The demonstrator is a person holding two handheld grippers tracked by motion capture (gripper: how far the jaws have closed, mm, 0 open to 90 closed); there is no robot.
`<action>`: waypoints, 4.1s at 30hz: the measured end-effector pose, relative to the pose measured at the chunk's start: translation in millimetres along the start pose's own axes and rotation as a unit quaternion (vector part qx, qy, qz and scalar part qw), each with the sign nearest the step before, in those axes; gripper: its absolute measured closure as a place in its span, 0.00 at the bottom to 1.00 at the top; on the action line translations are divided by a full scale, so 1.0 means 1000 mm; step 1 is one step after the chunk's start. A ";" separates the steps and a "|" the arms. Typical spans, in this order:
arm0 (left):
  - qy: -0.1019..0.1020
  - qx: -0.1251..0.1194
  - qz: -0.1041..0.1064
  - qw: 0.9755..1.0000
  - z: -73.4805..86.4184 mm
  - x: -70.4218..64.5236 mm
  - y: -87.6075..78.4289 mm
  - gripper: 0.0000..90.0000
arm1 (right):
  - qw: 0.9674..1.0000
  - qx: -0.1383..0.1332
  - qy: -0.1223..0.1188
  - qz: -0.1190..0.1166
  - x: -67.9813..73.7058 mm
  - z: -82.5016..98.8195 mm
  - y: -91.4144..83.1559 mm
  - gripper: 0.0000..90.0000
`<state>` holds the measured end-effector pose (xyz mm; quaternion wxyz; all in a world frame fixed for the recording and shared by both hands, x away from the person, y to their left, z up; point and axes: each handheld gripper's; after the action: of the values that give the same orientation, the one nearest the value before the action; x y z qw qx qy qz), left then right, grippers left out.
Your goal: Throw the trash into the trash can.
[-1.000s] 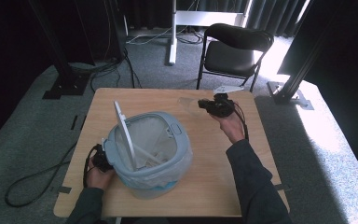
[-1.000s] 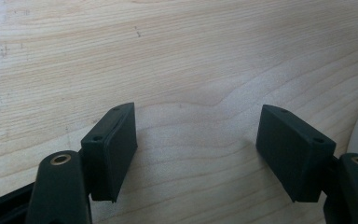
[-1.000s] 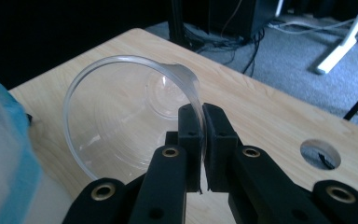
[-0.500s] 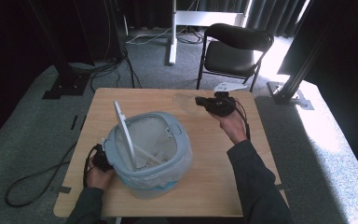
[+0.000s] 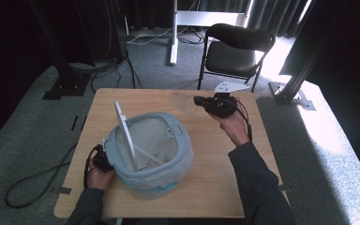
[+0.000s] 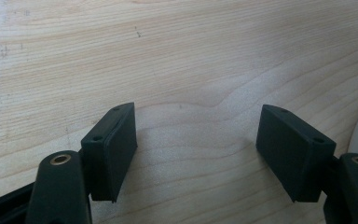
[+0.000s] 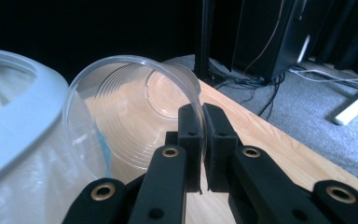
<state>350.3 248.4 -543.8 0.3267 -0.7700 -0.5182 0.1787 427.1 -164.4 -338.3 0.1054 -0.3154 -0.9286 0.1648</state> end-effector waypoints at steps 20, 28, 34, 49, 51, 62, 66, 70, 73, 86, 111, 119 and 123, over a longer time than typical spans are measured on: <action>0.000 -0.001 -0.001 1.000 0.000 0.000 0.000 0.32 | 0.998 -0.024 -0.033 -0.038 0.030 -0.018 -0.016 0.96; 0.000 -0.001 -0.001 1.000 0.000 0.000 0.000 0.32 | 0.996 -0.032 -0.047 -0.062 0.045 -0.025 -0.019 0.96; 0.000 -0.001 -0.001 1.000 0.000 0.000 0.001 0.32 | 0.995 -0.031 -0.053 -0.076 0.053 -0.028 -0.018 0.96; -0.001 -0.001 0.000 1.000 0.000 0.000 0.001 0.32 | 0.990 -0.025 -0.081 -0.111 0.080 -0.034 -0.009 0.96; 0.000 -0.001 0.000 1.000 0.000 0.000 0.001 0.32 | 0.990 -0.025 -0.084 -0.113 0.082 -0.035 -0.008 0.96; 0.000 -0.001 0.000 1.000 0.000 0.000 0.001 0.32 | 0.988 -0.020 -0.089 -0.122 0.087 -0.036 -0.005 0.96; 0.000 -0.001 0.000 1.000 0.000 0.000 0.001 0.32 | 0.988 -0.020 -0.092 -0.124 0.088 -0.037 -0.005 0.96; -0.001 -0.001 0.000 1.000 0.000 0.000 0.001 0.32 | 0.987 -0.020 -0.093 -0.131 0.091 -0.038 -0.005 0.96; -0.001 -0.001 0.000 1.000 0.000 0.000 0.001 0.32 | 0.986 -0.016 -0.098 -0.133 0.093 -0.037 -0.003 0.96; 0.000 -0.001 0.000 1.000 0.000 0.000 0.001 0.32 | 0.981 -0.008 -0.119 -0.153 0.101 -0.037 -0.003 0.77; 0.000 -0.001 -0.001 1.000 0.000 0.000 0.000 0.32 | 0.972 -0.031 -0.115 -0.203 0.120 -0.070 -0.002 0.81; 0.001 0.001 0.000 1.000 0.000 0.000 -0.001 0.32 | 0.967 -0.040 -0.109 -0.228 0.128 -0.082 0.000 0.82; 0.001 0.001 0.000 1.000 0.000 0.000 -0.001 0.32 | 0.965 -0.037 -0.116 -0.230 0.132 -0.085 0.002 0.82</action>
<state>349.7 248.7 -543.7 0.3282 -0.7697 -0.5176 0.1786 350.5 -60.7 -248.4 0.0199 -0.0757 -0.9875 0.1371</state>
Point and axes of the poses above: each handheld gripper's, and its own axes: y roughly forward along the jaws, z roughly out of its underside, x roughly to its left, and after that the axes turned 4 degrees about y, right-handed
